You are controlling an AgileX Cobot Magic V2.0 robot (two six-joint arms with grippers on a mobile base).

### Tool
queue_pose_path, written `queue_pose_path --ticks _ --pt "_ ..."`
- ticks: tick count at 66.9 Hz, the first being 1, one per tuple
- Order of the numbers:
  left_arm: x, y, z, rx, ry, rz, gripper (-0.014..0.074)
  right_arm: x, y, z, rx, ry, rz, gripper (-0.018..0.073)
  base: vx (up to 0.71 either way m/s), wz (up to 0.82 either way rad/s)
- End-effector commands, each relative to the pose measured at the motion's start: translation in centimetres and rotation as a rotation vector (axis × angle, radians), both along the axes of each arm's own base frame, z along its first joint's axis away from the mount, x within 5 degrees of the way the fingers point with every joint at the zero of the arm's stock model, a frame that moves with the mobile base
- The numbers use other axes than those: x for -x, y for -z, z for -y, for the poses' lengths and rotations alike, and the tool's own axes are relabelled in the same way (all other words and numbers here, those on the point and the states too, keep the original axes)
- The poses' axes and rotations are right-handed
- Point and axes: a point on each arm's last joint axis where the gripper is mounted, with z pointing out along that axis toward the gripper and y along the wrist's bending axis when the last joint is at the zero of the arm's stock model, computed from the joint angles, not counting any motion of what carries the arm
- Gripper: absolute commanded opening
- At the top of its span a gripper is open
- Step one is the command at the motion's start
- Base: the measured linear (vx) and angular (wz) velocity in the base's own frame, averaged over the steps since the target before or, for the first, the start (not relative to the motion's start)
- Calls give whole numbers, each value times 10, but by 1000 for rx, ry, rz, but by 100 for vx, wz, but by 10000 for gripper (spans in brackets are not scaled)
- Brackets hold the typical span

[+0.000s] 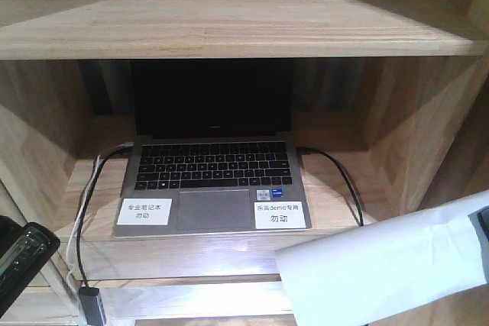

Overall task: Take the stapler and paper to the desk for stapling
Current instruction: 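Hold the paper in the right gripper while the base turns away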

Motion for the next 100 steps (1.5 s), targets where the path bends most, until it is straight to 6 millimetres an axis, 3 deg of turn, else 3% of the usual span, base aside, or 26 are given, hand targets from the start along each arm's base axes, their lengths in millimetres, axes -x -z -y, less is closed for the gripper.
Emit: queue_pose_path --ticks 1,100 --pt "-1 -20 1 85 1 111 -7 2 -3 -1 -11 -16 47 -5 0 0" --pt "-1 -20 1 85 1 111 -7 2 -4 -1 -11 -16 48 -5 -7 1"
